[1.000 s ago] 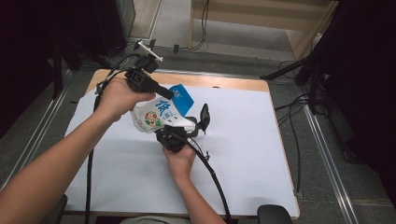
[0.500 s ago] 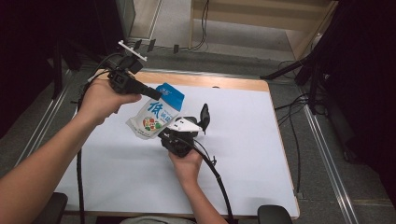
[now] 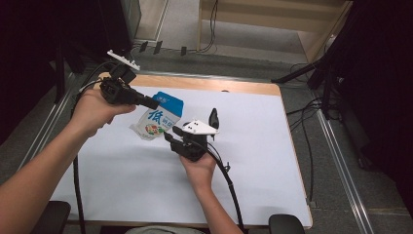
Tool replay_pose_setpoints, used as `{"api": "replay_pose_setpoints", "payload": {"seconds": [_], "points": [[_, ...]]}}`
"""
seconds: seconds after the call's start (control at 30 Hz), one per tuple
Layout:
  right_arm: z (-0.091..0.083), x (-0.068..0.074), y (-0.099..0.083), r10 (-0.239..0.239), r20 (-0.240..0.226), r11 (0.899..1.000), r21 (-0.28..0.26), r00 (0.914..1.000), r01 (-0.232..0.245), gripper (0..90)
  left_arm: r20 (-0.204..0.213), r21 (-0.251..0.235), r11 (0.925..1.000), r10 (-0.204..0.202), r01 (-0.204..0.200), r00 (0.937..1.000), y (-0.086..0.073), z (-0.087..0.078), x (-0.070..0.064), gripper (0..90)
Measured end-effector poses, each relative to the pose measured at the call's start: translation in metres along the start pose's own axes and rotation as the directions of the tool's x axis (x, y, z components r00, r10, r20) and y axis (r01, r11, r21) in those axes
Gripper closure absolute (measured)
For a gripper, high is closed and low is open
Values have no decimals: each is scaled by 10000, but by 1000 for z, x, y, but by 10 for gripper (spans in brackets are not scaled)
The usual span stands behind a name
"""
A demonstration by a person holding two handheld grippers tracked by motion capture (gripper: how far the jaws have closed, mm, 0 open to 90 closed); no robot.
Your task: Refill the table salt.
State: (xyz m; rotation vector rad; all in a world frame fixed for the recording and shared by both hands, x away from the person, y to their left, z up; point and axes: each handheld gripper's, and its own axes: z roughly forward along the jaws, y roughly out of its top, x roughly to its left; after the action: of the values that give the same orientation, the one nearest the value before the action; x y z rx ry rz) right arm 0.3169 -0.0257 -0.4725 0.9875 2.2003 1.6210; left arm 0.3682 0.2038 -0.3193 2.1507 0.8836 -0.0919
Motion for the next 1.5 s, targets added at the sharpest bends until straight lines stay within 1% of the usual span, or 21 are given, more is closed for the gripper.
{"api": "replay_pose_setpoints", "payload": {"seconds": [0.13, 0.27, 0.33, 0.43, 0.5, 0.53, 0.6, 0.67, 0.7, 0.77, 0.83, 0.93, 0.97, 1.0, 1.07, 1.13, 1.17, 1.23, 1.33, 1.43, 1.5], "points": [[-1, 0, 2, -176, -145, 9998, -1, 9997, 176, 607, -40, 159, 9999, 50, -50, 10000, -3, -1, 2, 900], [-5, 1, 6, -225, -364, 9997, -112, 9991, 221, 587, -80, 118, 9999, -46, 47, 10000, -6, -3, 5, 900], [-6, 1, 8, -323, -518, 9992, -251, 9981, 311, 572, -117, 149, 9999, 46, -44, 9999, -8, -3, 5, 900], [-11, 1, 15, -246, -749, 9973, -707, 9969, 193, 565, -120, 325, 9992, 230, -226, 9997, -10, 1, 3, 900], [-12, 0, 20, -189, -775, 9975, -699, 9968, 134, 561, 11, 435, 9978, 505, -505, 9987, -11, 4, 2, 900], [-12, -1, 22, -135, -803, 9981, -611, 9967, 86, 571, 117, 461, 9974, 550, -555, 9984, -11, 5, 1, 900], [-10, -3, 23, 10, -980, 9984, -568, 9952, -66, 628, 119, 458, 9969, 640, -645, 9979, -11, 7, 0, 900], [-10, -4, 24, 61, -1135, 9984, -549, 9935, -124, 741, 111, 507, 9964, 672, -677, 9977, -12, 8, 1, 900], [-11, -3, 25, 39, -1184, 9986, -520, 9930, -101, 796, 228, 520, 9965, 650, -661, 9976, -14, 8, 1, 900], [-11, -3, 25, -89, -1235, 9990, -435, 9923, 36, 863, 165, 586, 9960, 662, -671, 9977, -15, 8, 3, 900], [-10, -3, 25, -90, -1319, 9993, -366, 9912, 43, 883, 217, 570, 9959, 684, -696, 9974, -17, 9, 4, 900], [-10, -6, 25, 345, -1657, 9992, -156, 9856, -376, 896, 228, 536, 9943, 911, -922, 9956, -19, 9, 6, 900], [-11, -6, 25, 391, -1628, 9990, -171, 9859, -425, 898, 282, 464, 9941, 964, -976, 9949, -20, 9, 6, 900], [-12, -5, 26, 276, -1525, 9994, -181, 9879, -307, 899, 369, 345, 9941, 1020, -1033, 9941, -22, 8, 8, 897], [-14, -5, 27, 265, -1518, 9992, -255, 9880, -307, 900, 227, -62, 9917, 1284, -1283, 9915, -28, 5, 12, 854], [-15, -6, 28, 239, -1455, 9994, -224, 9891, -274, 900, 70, -460, 9870, 1547, -1542, 9879, -36, 2, 17, 758], [-16, -6, 29, 219, -1351, 9996, -174, 9906, -244, 900, 153, -386, 9871, 1560, -1553, 9876, -39, 1, 21, 746], [-17, -7, 29, 250, -1355, 9995, -162, 9905, -274, 900, 76, -388, 9887, 1450, -1446, 9894, -47, 1, 30, 713], [-18, -10, 31, 325, -1470, 9990, -260, 9886, -367, 900, 286, -13, 9921, 1257, -1257, 9917, -58, 7, 42, 641], [-19, -9, 34, 306, -1621, 9991, -252, 9863, -351, 900, 395, 132, 9919, 1256, -1262, 9913, -67, 15, 49, 620], [-18, -7, 36, 213, -1653, 9994, -222, 9860, -253, 900, 627, 138, 9898, 1405, -1416, 9881, -71, 20, 54, 588]]}}
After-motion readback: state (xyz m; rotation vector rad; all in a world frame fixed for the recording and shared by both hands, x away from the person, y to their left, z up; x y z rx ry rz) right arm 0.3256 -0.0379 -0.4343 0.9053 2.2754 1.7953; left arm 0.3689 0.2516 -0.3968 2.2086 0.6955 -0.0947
